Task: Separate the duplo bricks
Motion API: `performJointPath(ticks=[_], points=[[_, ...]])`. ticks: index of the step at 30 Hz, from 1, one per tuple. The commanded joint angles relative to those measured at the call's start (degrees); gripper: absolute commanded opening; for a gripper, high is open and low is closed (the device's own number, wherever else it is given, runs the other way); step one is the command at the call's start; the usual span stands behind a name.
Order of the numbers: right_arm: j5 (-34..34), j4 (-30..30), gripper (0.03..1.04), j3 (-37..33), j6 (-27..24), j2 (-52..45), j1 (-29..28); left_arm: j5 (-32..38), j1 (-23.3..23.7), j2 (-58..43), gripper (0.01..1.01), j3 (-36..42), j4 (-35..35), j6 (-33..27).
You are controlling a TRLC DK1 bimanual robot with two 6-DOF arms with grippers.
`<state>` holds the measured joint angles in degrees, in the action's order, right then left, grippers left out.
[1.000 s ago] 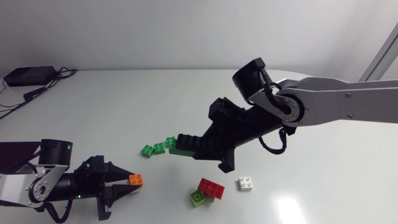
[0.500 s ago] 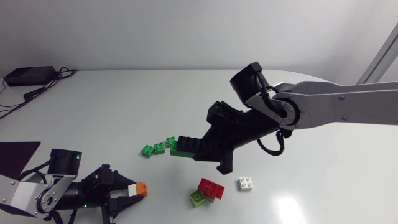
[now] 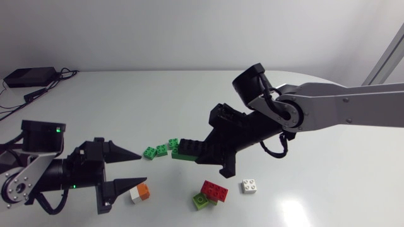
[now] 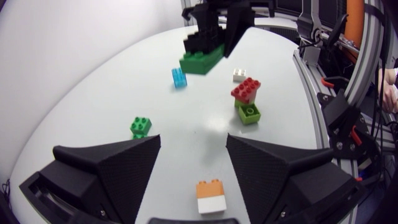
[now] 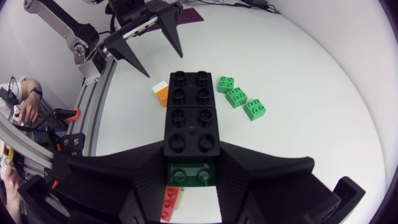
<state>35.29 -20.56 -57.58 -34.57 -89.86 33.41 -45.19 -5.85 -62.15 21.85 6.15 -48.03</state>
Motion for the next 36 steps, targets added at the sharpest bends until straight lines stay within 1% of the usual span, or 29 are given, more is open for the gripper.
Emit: performJointPath(ticks=[1,5,7,12,18,25,28,31,36], points=[[-0.3,0.4,0.21,1.2,-1.3,-1.3,0.9,0.7,-3.4,0.6,0.805,3.9,1.8,2.7],[-0.3,0.2,0.21,1.3,-1.6,-1.2,1.4,4.5,-10.1,-0.5,0.805,7.3,1.8,4.8],[-0.3,0.0,0.21,1.6,-1.7,-1.1,1.7,5.6,-12.3,-1.9,0.805,8.7,1.8,4.9],[-0.4,-1.2,0.21,2.2,-2.8,-0.7,3.1,5.5,-13.9,-4.5,0.805,11.4,2.8,5.0],[-0.6,-2.1,0.21,2.1,-3.4,-1.0,5.2,4.8,-14.5,-5.1,0.805,13.3,5.0,4.6],[-2.1,-2.2,0.21,1.9,-3.4,-1.8,8.3,1.6,-14.4,-6.6,0.797,16.8,12.0,1.8],[-2.1,-2.2,0.21,1.9,-3.3,-1.9,8.7,1.2,-14.5,-7.7,0.756,17.4,14.0,0.4],[-2.4,-2.1,0.21,2.0,-3.3,-1.9,8.9,1.0,-14.9,-7.9,0.648,17.4,14.8,-0.3],[-3.5,-1.9,0.21,1.9,-3.1,-1.9,9.2,0.6,-15.8,-7.8,0.646,17.6,17.0,-1.3]])
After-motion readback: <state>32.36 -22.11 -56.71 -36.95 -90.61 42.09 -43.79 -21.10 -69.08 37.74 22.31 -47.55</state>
